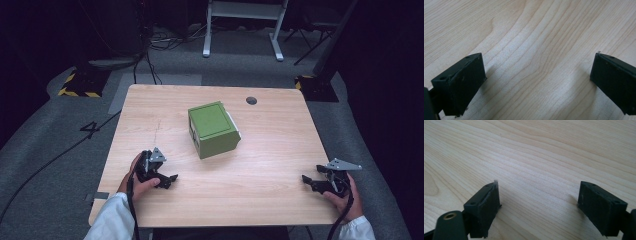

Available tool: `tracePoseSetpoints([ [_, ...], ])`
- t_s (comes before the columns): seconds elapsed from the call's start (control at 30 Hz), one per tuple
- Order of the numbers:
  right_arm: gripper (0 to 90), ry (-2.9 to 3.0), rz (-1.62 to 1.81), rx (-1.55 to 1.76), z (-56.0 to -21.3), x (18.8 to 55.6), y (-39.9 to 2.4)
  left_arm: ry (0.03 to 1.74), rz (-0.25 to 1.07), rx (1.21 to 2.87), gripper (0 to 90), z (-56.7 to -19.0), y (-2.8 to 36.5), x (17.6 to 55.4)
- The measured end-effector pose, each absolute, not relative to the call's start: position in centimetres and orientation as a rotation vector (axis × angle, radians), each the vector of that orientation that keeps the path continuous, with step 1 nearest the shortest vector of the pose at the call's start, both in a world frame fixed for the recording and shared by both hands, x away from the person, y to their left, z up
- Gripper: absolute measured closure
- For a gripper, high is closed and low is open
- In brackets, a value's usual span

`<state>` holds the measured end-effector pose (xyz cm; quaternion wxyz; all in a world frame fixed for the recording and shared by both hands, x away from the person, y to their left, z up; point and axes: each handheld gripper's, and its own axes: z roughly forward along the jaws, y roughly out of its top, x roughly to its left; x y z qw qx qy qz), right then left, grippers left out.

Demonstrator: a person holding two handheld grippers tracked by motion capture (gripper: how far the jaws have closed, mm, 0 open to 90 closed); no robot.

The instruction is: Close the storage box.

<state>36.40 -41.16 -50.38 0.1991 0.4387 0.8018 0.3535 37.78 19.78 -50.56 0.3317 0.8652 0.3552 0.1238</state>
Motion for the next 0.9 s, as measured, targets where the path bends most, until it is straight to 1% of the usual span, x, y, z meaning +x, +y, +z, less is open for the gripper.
tracePoseSetpoints([
  [0.37, 16.4, 2.246, 0.983, 1.228, -50.3, 36.6, -41.1, 0.928, 0.329, 2.265, 0.1, -50.5, 19.8, 37.8],
  [0.53, 17.9, 2.229, 0.962, 1.238, -50.1, 37.0, -40.9, 0.929, 0.329, 2.263, 0.1, -50.5, 19.8, 37.8],
  [0.9, 19.6, 2.277, 1.060, 1.075, -46.4, 38.8, -37.9, 0.929, 0.329, 2.263, 0.1, -50.5, 19.8, 37.8],
])
